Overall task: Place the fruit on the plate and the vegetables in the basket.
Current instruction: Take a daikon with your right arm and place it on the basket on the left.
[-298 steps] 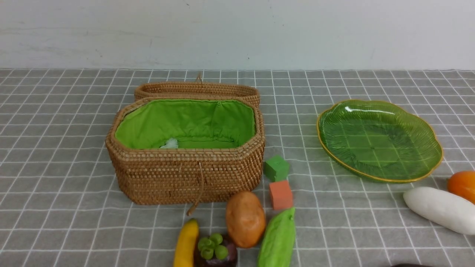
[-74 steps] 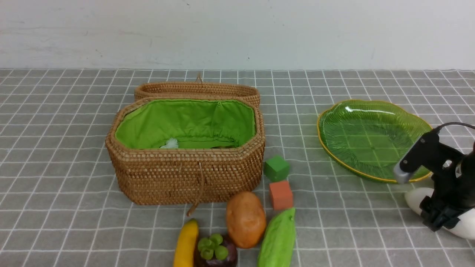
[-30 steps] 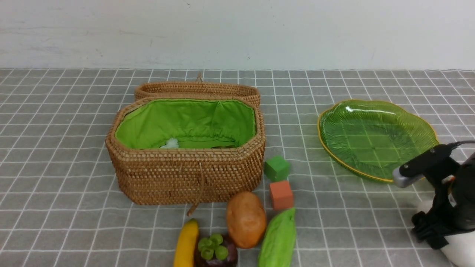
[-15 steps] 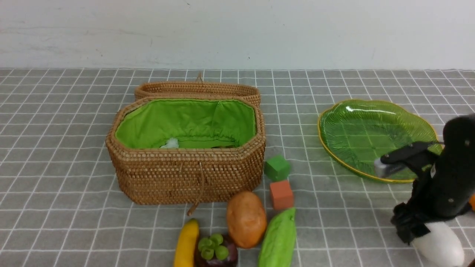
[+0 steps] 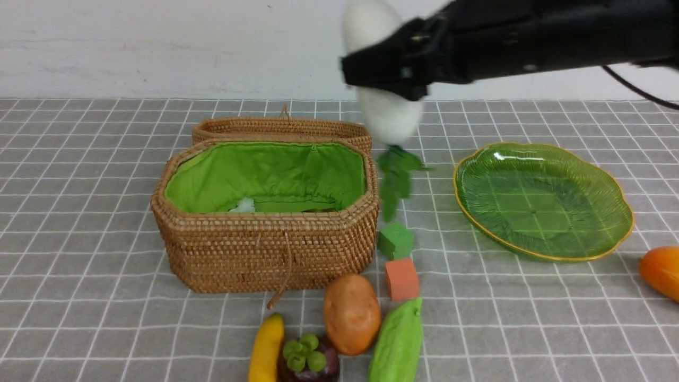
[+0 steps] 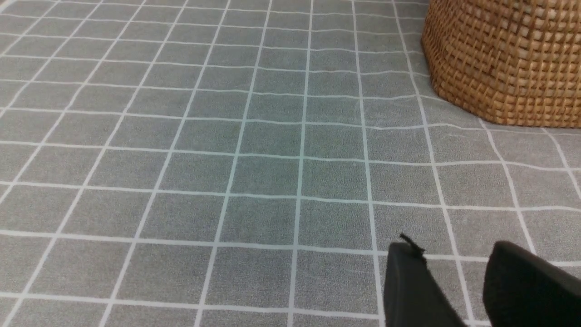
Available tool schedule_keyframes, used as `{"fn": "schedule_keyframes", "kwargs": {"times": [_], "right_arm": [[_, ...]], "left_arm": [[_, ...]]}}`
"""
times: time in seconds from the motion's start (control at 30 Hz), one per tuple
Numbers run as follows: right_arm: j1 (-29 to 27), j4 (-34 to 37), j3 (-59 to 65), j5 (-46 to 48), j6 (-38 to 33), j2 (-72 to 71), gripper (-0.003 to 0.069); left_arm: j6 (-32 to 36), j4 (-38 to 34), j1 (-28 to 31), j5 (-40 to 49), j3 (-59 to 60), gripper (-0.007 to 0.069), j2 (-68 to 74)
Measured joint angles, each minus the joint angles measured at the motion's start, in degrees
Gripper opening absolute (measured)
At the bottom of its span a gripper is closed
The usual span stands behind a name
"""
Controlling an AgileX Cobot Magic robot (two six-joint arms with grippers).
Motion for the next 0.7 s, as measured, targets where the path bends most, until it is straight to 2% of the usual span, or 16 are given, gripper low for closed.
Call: {"fn": "schedule_keyframes", "kwargs": {"times": [0.03, 0.1, 0.13, 0.17, 0.2, 0.23, 0.27, 0.3, 0.4, 0.57, 0.7], "right_arm": [[3.81, 6.39, -0.11, -6.30, -7.73, 2.37, 0.0533], [7.67, 13.75, -0.11, -13.67, -17.39, 6.05, 0.0533], [9.91, 19.00, -0.11, -18.64, -24.67, 9.23, 0.0533], [10.57, 20.82, -0.11, -20.27, -25.69, 9.68, 0.0533], [11.47, 23.50, -0.13, -22.62, -29.84, 11.53, 0.0533], [13.68, 29.20, -0.33, -29.46, -38.69, 15.51, 0.0533], [13.68, 29.20, -0.33, -29.46, -39.58, 15.94, 0.0533], [14.62, 31.40, -0.44, -33.94, -45.24, 19.17, 0.0533], [14.90, 32.80, -0.68, -38.48, -49.53, 23.65, 0.0533], [14.90, 33.58, -0.88, -41.73, -48.42, 25.05, 0.0538], [14.90, 33.63, -0.88, -41.22, -45.50, 24.74, 0.0632]], "left_arm": [[0.00, 0.00, 0.00, 0.00, 0.00, 0.0239, 0.00], [0.00, 0.00, 0.00, 0.00, 0.00, 0.0239, 0.00], [0.00, 0.00, 0.00, 0.00, 0.00, 0.0239, 0.00], [0.00, 0.00, 0.00, 0.00, 0.00, 0.0239, 0.00], [0.00, 0.00, 0.00, 0.00, 0.00, 0.0239, 0.00], [0.00, 0.00, 0.00, 0.00, 0.00, 0.0239, 0.00], [0.00, 0.00, 0.00, 0.00, 0.00, 0.0239, 0.00], [0.00, 0.00, 0.00, 0.00, 0.00, 0.0239, 0.00], [0.00, 0.00, 0.00, 0.00, 0.00, 0.0239, 0.00], [0.00, 0.00, 0.00, 0.00, 0.00, 0.0239, 0.00], [0.00, 0.00, 0.00, 0.00, 0.00, 0.0239, 0.00]]}}
